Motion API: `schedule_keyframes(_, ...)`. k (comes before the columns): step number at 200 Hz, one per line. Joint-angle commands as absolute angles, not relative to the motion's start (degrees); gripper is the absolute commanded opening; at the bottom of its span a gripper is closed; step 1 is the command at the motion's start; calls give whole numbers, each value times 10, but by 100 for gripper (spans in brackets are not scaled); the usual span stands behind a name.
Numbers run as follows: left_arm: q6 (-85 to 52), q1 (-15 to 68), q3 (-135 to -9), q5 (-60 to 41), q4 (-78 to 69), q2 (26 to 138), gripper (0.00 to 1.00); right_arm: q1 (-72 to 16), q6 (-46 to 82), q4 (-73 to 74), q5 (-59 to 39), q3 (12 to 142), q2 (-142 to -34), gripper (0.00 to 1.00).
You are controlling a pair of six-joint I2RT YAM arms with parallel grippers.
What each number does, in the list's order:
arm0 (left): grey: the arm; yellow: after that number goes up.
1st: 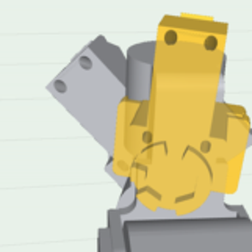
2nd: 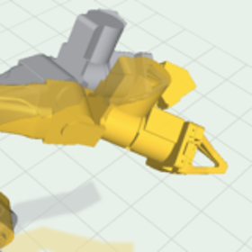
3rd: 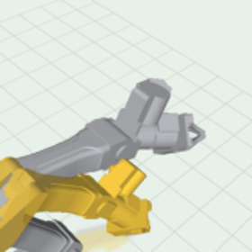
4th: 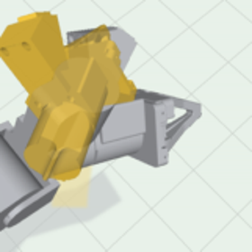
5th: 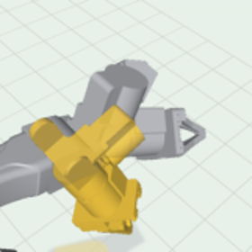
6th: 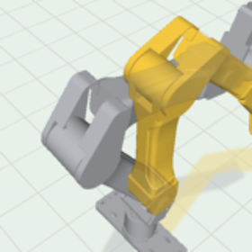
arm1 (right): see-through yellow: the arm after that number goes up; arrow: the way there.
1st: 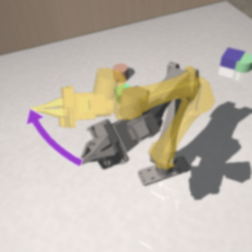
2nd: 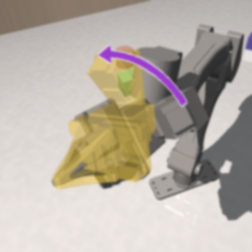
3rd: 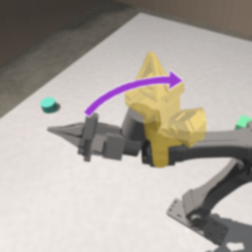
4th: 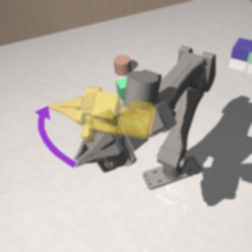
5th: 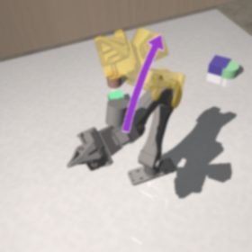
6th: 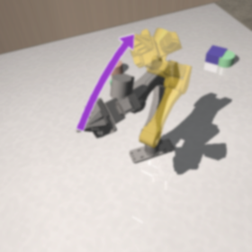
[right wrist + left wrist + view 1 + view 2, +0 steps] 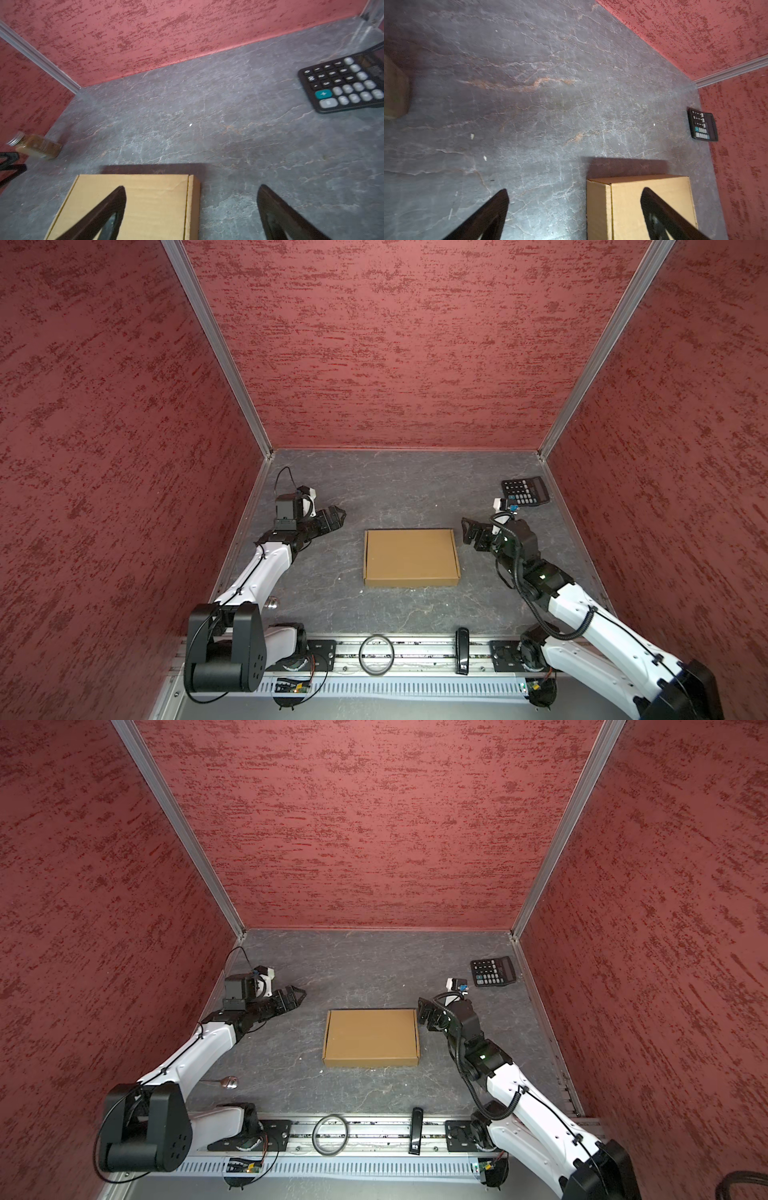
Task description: Fold the paper box
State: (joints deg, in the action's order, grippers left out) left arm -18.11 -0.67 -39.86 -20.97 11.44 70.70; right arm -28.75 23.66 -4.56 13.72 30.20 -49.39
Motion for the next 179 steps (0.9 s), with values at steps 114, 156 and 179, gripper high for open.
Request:
schedule_keyframes(114,-27,-35,-346,-81,-131,730,100,-282,121,113,299,266,-535,99)
schedule_keyframes(156,-9,-50,-300,-115,-268,776,100,-279,84,161,313,250,-544,99)
schedule_keyframes(179,-4,-56,-299,-133,-309,810,100,-276,57,185,316,238,-540,99)
